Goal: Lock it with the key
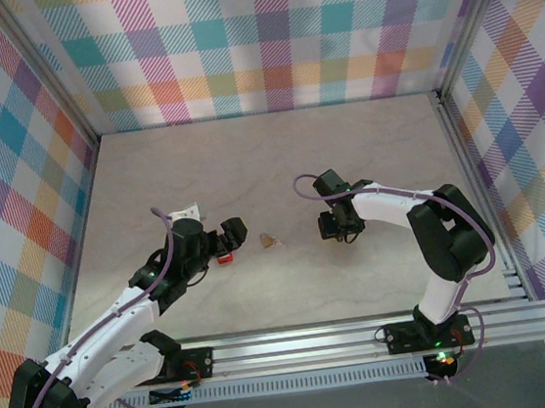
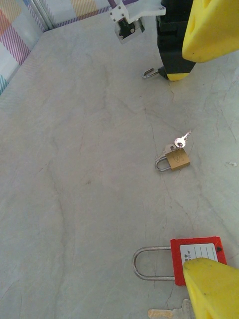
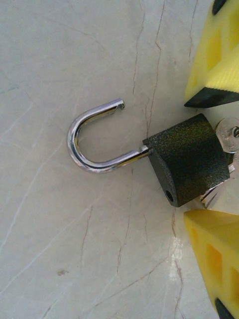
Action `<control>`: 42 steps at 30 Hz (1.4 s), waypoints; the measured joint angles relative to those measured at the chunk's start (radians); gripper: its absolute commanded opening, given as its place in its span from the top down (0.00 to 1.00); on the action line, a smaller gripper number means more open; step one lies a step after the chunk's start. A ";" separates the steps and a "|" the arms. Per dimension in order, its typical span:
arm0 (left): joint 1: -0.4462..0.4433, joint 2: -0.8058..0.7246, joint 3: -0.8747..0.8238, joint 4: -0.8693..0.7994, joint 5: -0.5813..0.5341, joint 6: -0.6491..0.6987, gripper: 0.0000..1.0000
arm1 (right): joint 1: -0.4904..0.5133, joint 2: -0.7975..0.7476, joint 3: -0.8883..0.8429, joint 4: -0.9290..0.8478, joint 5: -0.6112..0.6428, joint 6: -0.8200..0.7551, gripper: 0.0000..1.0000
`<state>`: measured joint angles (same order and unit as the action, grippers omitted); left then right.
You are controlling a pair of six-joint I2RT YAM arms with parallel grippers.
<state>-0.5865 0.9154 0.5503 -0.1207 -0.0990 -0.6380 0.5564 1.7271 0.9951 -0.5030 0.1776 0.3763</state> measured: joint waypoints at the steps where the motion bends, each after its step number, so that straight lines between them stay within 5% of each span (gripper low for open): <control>1: 0.000 0.000 0.000 0.000 0.000 0.000 0.00 | -0.001 0.000 0.000 0.000 -0.002 0.000 0.46; 38: 0.000 0.000 0.000 0.000 0.000 0.000 0.00 | 0.008 0.032 0.042 -0.042 0.008 -0.024 0.58; 42: 0.000 -0.001 0.000 0.000 0.000 0.000 0.00 | 0.010 0.032 0.044 -0.045 0.010 -0.026 0.65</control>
<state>-0.5865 0.9142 0.5503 -0.1207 -0.0994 -0.6380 0.5663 1.7596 1.0393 -0.5476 0.1871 0.3500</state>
